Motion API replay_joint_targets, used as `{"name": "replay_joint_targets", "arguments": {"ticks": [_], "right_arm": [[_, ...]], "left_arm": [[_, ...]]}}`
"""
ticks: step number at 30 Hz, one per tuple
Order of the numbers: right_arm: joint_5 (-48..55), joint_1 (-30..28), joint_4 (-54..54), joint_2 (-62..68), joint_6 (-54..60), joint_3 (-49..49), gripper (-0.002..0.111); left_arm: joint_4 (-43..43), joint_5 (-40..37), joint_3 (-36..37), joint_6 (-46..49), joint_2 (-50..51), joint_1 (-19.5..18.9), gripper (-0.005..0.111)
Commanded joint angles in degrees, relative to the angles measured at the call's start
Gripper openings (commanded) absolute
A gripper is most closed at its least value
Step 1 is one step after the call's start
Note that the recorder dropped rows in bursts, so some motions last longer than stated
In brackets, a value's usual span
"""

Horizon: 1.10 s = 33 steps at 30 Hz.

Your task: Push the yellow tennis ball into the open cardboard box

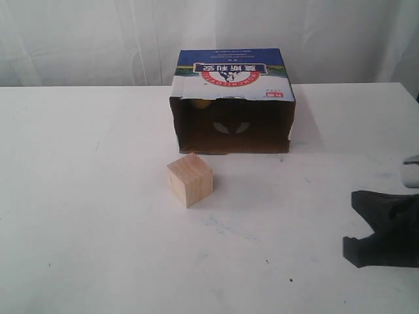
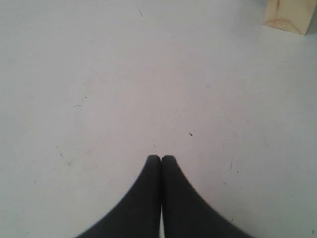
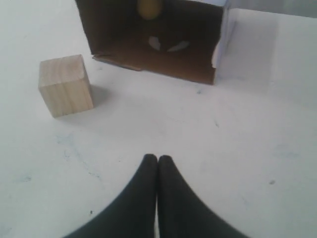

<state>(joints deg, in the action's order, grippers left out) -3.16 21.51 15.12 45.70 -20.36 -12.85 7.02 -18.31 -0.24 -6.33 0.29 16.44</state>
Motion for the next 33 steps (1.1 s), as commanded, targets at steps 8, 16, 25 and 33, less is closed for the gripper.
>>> {"name": "replay_joint_targets", "arguments": {"ticks": [8,16,25,33], "right_arm": [[2.6,-10.0,-0.5,-20.9,-0.1,11.4,0.0],[5.8,-15.3,-0.3,-32.4,-0.1,12.9,0.0],[11.4,-19.0,-0.1,-40.8,0.2,12.9,0.0],[20.6,-19.0,-0.1,-45.7,0.2,12.9,0.0]], "left_arm": [[0.0,-1.2,0.2,0.1,-0.3,0.3,0.0],[0.0,-1.2,0.2,0.1,-0.3,0.3,0.0],[0.0,-1.2,0.2,0.1,-0.3,0.3,0.0],[0.0,-1.2,0.2,0.1,-0.3,0.3,0.0]]}}
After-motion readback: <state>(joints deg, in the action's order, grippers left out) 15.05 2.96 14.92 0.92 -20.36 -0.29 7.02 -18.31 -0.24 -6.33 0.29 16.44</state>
